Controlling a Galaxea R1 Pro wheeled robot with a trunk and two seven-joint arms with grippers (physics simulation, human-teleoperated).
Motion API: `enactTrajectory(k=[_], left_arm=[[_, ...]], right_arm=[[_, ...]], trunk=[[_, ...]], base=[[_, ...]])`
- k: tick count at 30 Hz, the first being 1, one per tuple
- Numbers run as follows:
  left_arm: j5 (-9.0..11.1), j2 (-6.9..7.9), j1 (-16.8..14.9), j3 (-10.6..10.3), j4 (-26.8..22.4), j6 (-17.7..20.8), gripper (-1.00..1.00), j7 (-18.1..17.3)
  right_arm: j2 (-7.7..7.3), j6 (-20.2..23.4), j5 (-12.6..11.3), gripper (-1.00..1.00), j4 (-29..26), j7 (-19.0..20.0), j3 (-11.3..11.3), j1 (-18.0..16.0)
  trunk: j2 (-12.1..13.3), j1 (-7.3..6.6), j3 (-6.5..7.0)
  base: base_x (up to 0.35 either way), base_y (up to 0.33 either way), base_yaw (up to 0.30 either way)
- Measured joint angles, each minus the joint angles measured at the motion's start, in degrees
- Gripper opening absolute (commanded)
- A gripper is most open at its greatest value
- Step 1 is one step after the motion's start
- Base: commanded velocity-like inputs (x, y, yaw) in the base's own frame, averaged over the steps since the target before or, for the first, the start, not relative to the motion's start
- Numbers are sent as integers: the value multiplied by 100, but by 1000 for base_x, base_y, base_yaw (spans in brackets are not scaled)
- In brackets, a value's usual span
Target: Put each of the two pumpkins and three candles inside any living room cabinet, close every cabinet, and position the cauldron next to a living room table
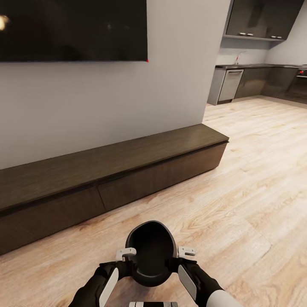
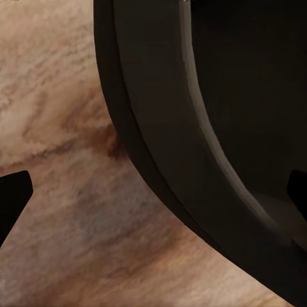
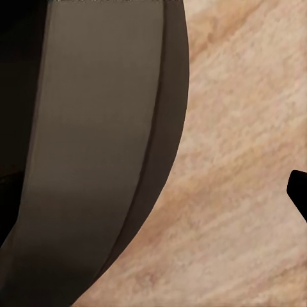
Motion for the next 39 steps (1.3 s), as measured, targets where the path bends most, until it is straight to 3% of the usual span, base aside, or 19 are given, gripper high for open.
enactTrajectory(k=[5,6,39], left_arm=[[-1,0,-2,0,0,0,100,0],[0,0,-1,0,0,0,-100,1],[-30,2,-4,8,3,1,-100,12]], right_arm=[[0,0,0,100,0,0,5,0],[0,0,0,-100,0,0,5,0],[0,12,59,-100,-3,-8,-12,1]], trunk=[[0,0,0],[0,0,0],[0,0,0]], base=[[0,0,0],[0,0,0],[0,0,0]])
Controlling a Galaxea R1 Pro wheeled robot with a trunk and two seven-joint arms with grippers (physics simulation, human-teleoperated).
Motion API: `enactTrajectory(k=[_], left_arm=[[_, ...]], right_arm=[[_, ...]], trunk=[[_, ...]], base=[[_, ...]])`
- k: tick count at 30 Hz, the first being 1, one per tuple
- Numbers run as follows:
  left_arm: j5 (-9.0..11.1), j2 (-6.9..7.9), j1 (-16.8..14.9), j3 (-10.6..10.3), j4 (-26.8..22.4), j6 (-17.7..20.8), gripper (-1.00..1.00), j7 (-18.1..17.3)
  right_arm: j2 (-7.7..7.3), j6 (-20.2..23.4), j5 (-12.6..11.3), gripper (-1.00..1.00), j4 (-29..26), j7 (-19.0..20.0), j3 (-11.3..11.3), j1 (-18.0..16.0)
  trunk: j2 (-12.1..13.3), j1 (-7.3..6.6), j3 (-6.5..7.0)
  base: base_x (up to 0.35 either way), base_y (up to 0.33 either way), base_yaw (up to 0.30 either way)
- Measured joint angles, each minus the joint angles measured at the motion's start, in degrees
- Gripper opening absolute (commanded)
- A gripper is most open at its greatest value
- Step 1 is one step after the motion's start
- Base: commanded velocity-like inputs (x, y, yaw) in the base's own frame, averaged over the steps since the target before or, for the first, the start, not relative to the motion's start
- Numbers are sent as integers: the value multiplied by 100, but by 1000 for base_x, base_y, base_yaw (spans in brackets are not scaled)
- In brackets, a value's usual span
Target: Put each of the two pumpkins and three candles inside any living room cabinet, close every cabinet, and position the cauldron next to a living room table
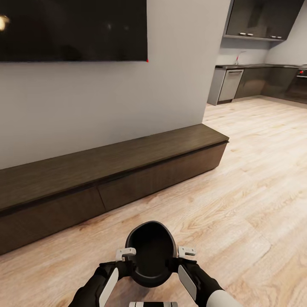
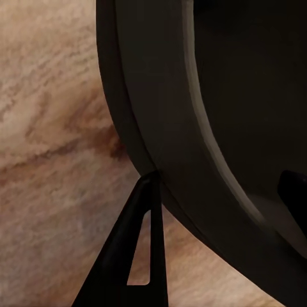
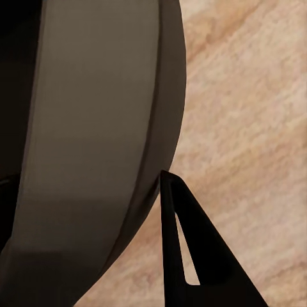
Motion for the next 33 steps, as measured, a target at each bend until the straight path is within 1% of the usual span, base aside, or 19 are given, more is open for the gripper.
enactTrajectory(k=[3,33], left_arm=[[-3,0,1,2,-2,1,-100,-2],[5,-3,5,10,-7,-2,-100,-6]], right_arm=[[0,-2,-2,-100,1,0,2,0],[0,24,47,-100,-23,10,-23,3]], trunk=[[0,0,0],[41,-76,664]], base=[[0,0,0],[0,0,0]])
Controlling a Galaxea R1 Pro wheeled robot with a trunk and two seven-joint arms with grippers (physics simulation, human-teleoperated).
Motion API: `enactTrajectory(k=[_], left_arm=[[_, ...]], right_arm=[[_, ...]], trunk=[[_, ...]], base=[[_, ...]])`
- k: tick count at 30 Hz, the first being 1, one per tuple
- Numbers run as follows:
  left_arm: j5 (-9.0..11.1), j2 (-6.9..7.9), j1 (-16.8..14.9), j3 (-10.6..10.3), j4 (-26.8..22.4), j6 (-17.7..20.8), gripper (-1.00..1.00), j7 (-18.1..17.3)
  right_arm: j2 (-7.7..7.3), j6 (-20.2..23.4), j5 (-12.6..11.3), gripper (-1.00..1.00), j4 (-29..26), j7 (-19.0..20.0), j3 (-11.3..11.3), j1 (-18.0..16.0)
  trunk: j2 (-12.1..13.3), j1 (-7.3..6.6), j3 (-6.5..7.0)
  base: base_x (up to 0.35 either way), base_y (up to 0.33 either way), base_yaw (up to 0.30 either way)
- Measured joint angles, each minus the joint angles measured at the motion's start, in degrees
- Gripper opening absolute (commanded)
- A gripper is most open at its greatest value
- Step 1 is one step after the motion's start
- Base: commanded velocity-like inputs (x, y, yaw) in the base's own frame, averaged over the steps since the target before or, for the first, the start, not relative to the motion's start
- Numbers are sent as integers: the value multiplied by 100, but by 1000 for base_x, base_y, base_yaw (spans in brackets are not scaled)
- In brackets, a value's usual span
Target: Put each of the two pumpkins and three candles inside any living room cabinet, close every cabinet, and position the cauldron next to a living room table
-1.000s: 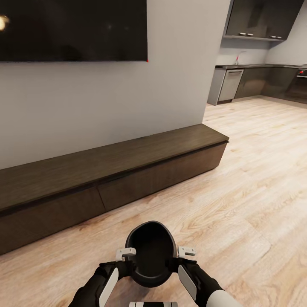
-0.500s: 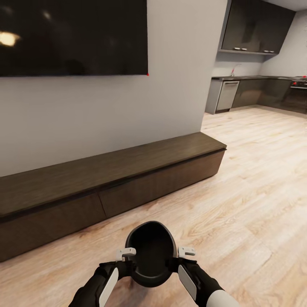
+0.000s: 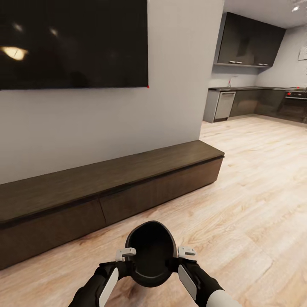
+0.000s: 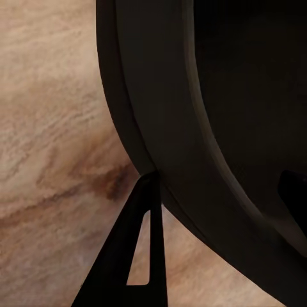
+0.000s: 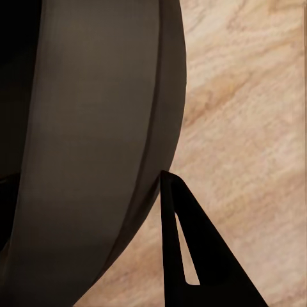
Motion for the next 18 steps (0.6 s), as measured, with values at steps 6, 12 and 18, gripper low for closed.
enactTrajectory(k=[6,12,18], left_arm=[[16,0,3,2,2,1,-100,-1],[6,0,-1,-1,1,0,-100,1],[0,0,1,0,2,1,-100,0]], right_arm=[[0,33,3,-100,-21,-18,5,1],[0,8,-7,-100,-8,-12,5,0],[0,0,-7,-100,4,-4,4,0]], trunk=[[8,-15,133],[16,-31,266],[217,-142,378]], base=[[0,0,0],[0,0,0],[0,0,0]])
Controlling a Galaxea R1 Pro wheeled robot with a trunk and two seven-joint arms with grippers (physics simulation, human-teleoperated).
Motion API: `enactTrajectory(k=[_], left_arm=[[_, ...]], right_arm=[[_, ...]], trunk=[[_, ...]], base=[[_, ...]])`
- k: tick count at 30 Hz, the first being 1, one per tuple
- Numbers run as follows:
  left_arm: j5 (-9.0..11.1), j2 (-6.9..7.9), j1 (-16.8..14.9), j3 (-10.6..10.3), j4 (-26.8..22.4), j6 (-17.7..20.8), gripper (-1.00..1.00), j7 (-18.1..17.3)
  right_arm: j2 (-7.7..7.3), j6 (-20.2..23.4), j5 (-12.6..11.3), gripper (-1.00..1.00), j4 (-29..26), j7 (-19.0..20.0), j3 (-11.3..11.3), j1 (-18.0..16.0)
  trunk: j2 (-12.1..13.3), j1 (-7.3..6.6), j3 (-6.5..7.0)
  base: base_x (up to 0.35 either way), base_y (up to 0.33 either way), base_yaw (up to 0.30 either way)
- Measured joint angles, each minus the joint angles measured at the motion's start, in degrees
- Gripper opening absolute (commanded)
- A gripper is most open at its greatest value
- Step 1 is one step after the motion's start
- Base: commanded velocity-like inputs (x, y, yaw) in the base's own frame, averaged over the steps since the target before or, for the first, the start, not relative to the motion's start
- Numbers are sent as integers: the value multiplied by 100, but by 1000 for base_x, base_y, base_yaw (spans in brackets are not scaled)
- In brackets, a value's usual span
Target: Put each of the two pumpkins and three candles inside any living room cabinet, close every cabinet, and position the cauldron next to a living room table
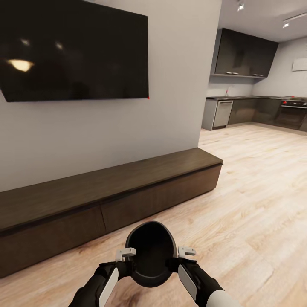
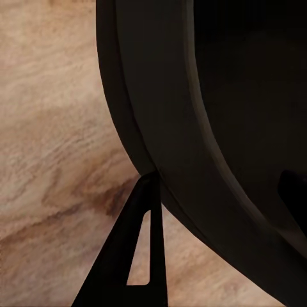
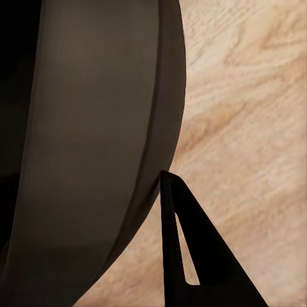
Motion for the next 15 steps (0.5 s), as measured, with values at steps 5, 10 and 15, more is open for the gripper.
enactTrajectory(k=[5,10,15], left_arm=[[13,1,-2,-1,0,0,-100,1],[7,0,-3,-2,-1,-1,-100,1],[6,0,-4,-1,-1,0,-100,0]], right_arm=[[0,21,5,-100,-20,-11,1,0],[0,10,0,-100,-14,-9,1,0],[0,9,-2,-100,-14,-10,2,0]], trunk=[[201,-110,90],[401,-220,180],[602,-330,269]], base=[[0,0,0],[0,0,0],[0,0,0]])
